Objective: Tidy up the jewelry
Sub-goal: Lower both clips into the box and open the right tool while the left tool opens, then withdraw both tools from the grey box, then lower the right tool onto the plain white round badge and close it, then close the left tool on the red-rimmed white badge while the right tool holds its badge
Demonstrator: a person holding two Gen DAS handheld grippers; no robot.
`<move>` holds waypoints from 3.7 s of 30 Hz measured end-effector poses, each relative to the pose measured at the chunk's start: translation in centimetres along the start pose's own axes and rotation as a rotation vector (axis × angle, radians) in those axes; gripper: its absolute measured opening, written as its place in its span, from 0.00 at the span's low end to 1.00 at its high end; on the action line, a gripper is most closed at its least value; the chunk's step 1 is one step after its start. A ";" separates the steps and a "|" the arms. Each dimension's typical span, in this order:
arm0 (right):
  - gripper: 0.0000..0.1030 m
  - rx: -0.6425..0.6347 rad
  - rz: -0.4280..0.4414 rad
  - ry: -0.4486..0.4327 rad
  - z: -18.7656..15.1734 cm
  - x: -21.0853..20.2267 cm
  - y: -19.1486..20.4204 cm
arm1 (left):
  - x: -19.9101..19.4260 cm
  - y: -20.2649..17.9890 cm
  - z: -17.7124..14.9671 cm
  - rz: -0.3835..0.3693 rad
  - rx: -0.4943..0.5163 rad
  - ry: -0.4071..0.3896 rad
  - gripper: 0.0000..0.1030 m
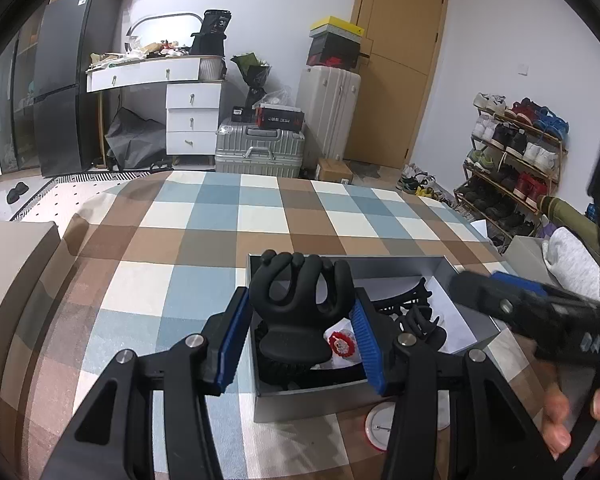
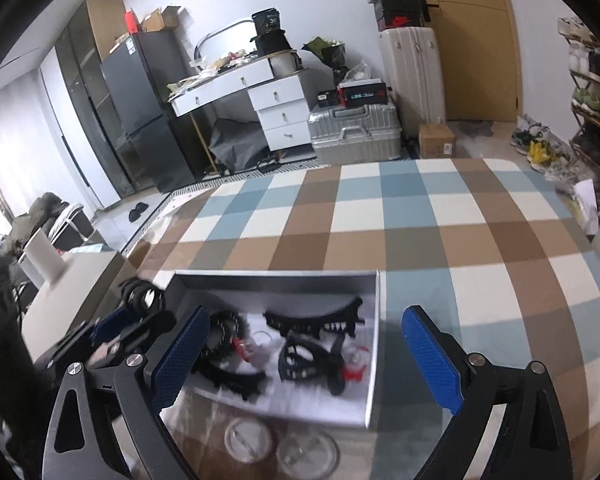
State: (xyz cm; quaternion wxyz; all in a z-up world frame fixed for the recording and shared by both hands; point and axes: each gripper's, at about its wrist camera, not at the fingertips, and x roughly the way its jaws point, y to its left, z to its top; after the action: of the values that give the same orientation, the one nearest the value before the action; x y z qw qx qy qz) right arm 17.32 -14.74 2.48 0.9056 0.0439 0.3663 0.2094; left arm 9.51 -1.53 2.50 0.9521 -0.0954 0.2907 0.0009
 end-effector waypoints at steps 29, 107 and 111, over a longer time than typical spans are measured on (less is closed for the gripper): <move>0.98 -0.197 -0.118 0.188 -6.4 -1.2 -0.5 | -2.5 0.3 -1.9 -0.044 0.052 0.029 0.98; 0.40 -0.110 0.047 0.000 -8.1 -6.8 -1.8 | 0.1 -4.8 -4.8 -0.206 0.286 0.289 0.91; 0.40 -0.101 0.059 -0.002 -8.2 -7.0 -1.8 | 0.5 -5.6 -5.1 -0.168 0.351 0.288 0.86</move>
State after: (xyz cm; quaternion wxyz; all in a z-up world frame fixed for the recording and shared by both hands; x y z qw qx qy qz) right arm 7.85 -19.82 0.60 0.9005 0.0093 0.3528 0.2543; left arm 7.39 -8.02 -0.90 0.8996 0.0487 0.4100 -0.1426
